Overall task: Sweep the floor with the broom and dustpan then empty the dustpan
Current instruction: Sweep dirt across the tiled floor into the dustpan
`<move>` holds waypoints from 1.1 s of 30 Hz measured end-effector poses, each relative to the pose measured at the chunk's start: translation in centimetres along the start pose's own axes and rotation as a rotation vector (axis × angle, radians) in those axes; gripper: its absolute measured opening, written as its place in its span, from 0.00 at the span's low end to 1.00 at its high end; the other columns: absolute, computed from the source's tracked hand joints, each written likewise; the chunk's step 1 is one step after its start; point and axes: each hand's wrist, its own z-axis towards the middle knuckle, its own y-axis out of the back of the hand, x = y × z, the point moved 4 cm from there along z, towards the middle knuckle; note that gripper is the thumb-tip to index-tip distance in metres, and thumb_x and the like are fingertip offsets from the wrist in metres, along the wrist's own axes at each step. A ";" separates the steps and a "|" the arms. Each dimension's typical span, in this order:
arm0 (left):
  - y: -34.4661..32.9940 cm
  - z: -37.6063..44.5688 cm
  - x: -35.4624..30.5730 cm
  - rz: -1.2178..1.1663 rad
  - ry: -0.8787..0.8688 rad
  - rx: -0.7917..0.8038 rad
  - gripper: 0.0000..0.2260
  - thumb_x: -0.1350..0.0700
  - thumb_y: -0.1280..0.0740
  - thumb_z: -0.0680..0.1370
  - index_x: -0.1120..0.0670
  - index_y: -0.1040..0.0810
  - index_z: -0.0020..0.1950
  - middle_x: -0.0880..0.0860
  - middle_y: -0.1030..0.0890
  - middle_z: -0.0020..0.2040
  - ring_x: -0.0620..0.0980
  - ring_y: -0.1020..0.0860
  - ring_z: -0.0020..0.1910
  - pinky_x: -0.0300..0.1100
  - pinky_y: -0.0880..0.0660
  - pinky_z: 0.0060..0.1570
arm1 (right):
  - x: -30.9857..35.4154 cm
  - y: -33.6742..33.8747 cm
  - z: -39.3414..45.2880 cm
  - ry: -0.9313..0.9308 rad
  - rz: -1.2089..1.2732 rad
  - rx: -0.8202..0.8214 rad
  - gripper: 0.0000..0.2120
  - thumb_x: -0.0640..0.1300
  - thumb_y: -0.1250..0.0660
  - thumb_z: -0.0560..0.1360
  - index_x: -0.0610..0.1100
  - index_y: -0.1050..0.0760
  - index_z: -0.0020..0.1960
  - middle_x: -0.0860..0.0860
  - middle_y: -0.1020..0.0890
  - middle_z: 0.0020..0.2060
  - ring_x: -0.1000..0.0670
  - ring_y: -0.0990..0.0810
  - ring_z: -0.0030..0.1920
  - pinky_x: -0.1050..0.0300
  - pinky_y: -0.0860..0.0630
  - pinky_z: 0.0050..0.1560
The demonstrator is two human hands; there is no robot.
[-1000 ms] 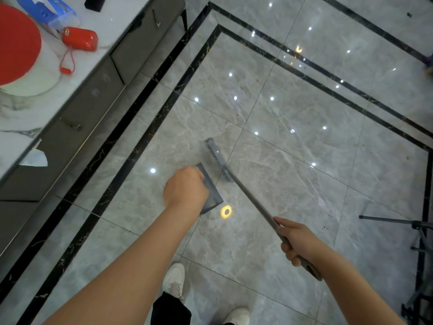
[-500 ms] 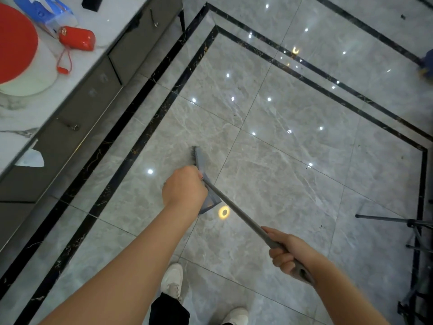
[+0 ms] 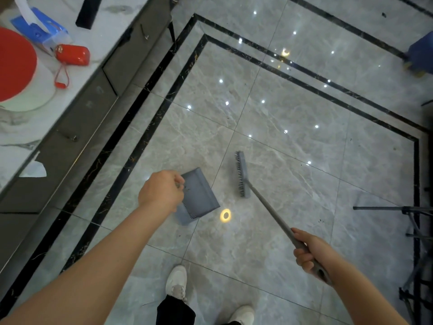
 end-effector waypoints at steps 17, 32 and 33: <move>1.2 -5.0 2.3 0.073 -0.067 -0.125 0.07 0.61 0.36 0.77 0.48 0.23 0.44 0.52 0.18 0.51 0.57 0.18 0.40 0.43 0.25 0.38 | -11.1 4.5 -2.0 -0.148 0.178 -0.030 0.11 0.43 0.47 0.82 0.44 0.35 0.41 0.50 0.40 0.18 0.57 0.42 0.12 0.71 0.45 0.11; 8.1 -7.2 9.5 -0.167 0.088 -0.272 0.07 0.61 0.34 0.77 0.53 0.18 0.50 0.51 0.18 0.52 0.56 0.18 0.45 0.53 0.19 0.45 | -11.9 -5.7 -2.8 -0.254 0.231 0.180 0.15 0.44 0.46 0.82 0.44 0.38 0.37 0.50 0.37 0.17 0.56 0.39 0.12 0.72 0.42 0.12; 8.7 -6.6 9.9 -0.168 0.097 -0.276 0.07 0.61 0.34 0.77 0.54 0.18 0.51 0.52 0.18 0.53 0.56 0.18 0.45 0.53 0.19 0.46 | -11.2 -6.7 -2.6 -0.243 0.207 0.171 0.15 0.44 0.47 0.82 0.44 0.38 0.37 0.51 0.37 0.17 0.56 0.39 0.12 0.72 0.42 0.12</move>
